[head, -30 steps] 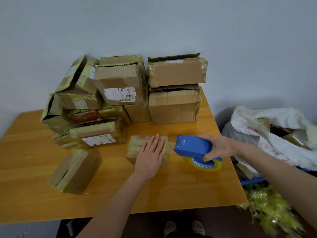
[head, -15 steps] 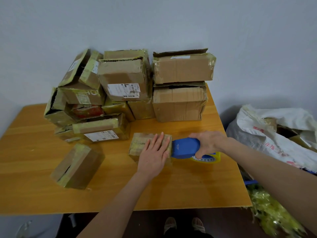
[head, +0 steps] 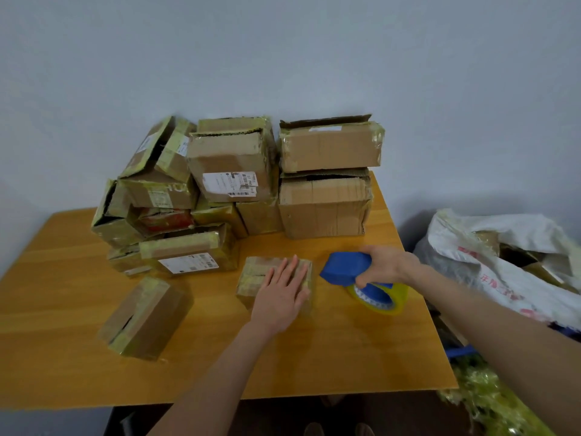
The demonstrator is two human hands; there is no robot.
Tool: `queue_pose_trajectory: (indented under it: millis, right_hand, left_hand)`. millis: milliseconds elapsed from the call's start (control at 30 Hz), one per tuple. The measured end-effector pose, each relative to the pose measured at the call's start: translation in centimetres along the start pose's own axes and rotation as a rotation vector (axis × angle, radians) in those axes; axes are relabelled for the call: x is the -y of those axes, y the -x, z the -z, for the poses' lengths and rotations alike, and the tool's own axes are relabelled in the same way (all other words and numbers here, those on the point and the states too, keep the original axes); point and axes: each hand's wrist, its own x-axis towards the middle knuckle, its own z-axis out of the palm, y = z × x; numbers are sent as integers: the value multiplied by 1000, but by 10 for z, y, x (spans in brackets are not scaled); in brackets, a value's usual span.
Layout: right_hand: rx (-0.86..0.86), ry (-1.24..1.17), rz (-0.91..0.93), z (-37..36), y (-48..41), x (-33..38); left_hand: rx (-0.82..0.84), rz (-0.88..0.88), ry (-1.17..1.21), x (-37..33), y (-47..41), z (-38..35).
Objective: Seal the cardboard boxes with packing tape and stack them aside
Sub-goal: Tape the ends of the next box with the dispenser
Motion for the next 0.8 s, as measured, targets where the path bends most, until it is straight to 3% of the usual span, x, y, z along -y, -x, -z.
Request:
queue_pose_trajectory:
  millis: [100, 233, 300, 433, 667, 800]
  right_hand:
    - [-135, -282, 18, -4, 4, 5]
    - [-232, -576, 22, -20, 6, 8]
    - [-251, -690, -9, -26, 8, 7]
    - [-249, -787, -10, -27, 11, 9]
    - [-207, -898, 32, -17, 15, 12]
    - [-144, -993, 50, -10, 15, 10]
  left_hand:
    - [-98, 146, 121, -12, -4, 2]
    - [-163, 399, 96, -36, -5, -6]
    - [-160, 338, 86, -33, -3, -8]
    - [-59, 43, 43, -4, 9, -3]
    - [-74, 271, 238, -9, 12, -5]
    - [-30, 145, 238, 1, 4, -1]
